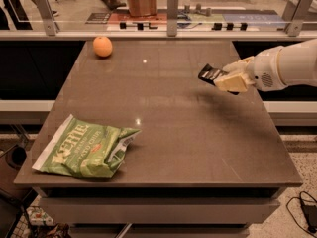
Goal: Move rxbar chocolate near orange
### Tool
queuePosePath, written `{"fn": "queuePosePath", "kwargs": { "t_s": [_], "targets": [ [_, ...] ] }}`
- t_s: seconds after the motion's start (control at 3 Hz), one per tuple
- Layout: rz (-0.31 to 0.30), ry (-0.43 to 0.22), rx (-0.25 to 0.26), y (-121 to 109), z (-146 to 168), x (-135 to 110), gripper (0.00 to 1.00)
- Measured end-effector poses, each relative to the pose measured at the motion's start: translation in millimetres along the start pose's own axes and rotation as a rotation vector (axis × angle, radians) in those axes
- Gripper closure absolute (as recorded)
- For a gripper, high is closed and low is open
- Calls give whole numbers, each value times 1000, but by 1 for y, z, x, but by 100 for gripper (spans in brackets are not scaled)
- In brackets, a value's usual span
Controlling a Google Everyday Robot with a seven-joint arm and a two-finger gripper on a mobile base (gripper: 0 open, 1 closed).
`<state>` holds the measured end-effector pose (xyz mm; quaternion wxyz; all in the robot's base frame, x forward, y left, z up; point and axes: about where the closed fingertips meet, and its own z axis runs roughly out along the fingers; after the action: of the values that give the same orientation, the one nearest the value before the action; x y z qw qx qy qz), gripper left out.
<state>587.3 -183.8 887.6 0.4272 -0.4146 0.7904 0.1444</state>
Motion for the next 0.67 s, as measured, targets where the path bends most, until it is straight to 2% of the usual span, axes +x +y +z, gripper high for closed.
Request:
{"fn": "queuePosePath", "kwargs": {
  "t_s": [0.67],
  "targets": [
    [-96,3,20,-29,33,-60,100]
  ]
}}
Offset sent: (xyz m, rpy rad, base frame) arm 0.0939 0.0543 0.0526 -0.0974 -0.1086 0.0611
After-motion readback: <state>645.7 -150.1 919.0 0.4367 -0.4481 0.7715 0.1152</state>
